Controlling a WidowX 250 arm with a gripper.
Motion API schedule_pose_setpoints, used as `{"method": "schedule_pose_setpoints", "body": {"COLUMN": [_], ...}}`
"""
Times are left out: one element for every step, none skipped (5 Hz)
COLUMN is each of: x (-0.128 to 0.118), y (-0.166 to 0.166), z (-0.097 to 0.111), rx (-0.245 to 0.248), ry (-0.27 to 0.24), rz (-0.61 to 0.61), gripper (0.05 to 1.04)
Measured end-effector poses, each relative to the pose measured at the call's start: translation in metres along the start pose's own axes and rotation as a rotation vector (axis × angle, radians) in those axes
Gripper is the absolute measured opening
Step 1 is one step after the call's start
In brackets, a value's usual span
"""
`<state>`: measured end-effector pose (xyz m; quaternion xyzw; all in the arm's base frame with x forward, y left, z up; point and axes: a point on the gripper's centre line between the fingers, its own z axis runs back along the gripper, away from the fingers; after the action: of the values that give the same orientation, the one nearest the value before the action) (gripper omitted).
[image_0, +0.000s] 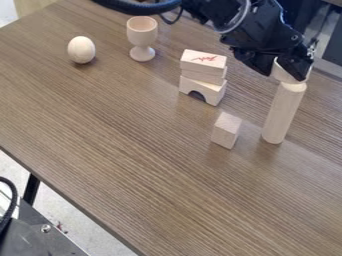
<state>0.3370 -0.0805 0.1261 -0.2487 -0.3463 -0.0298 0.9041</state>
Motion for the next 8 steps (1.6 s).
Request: {"method": "schedule_pose_setpoints", "body": {"x": [-0.0021, -0.0007, -0.0017, -0.0021, -0.0042, -0.0050, -0.0044, -0.0038], "y": [-0.0011, -0.0015, -0.0016, -0.0033, -0.0051, -0.0081, -0.0091, -0.0095], "z": [-0.0010, -0.0007, -0.0011, -0.0021, -0.0031, -0.0040, -0.0044, -0.0043], "rx": [-0.001, 0.000, 0.000, -0.004, -0.007, -0.014, -0.016, -0.018], "ry": [0.003, -0.004, -0.004, -0.004, 0.001, 0.004, -0.001, -0.005], "rz": [-0.002, -0.003, 0.001, -0.003, -0.004, -0.008, -0.011, -0.016], "gripper": [0.718, 0.718, 0.718, 0.718, 0.718, 0.718, 0.718, 0.718]}}
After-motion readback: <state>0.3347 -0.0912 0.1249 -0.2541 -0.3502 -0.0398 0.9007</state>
